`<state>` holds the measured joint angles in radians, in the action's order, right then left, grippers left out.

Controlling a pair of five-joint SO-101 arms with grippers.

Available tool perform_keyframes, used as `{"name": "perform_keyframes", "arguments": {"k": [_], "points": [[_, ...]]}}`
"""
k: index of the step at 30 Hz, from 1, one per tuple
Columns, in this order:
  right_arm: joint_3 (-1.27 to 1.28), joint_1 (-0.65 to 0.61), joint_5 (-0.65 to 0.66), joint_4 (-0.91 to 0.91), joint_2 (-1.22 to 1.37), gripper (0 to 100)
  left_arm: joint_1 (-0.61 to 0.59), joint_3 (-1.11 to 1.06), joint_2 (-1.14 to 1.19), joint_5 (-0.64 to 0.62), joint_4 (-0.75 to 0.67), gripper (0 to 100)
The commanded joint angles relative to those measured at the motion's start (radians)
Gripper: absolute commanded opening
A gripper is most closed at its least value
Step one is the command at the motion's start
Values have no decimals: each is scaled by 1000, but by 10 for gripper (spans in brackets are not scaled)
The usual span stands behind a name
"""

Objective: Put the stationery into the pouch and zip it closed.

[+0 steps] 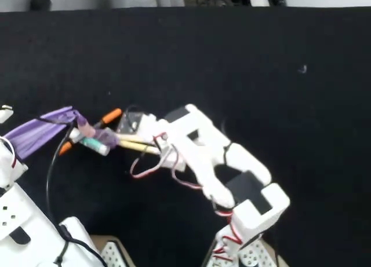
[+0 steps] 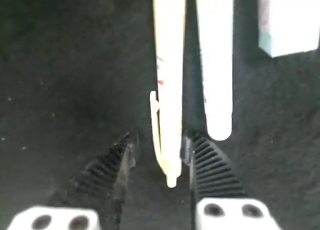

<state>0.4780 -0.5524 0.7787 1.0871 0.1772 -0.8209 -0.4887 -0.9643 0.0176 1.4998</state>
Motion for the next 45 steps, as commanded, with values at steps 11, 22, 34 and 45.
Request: {"name": "perform_keyframes", "arguments": {"k": [11,22,34,45], "points": [[-188,-6,5,98,189,9,1,-2,8,-52,-18,29],[-216,94,-78,149,39,20,54,-1,8,-54,-20,29],[-148,103,-78,298,-289,20,70,62,8,-94,-18,29],[-127,107,-203,236,-545,21,309,64,9,-97,-9,29]]}}
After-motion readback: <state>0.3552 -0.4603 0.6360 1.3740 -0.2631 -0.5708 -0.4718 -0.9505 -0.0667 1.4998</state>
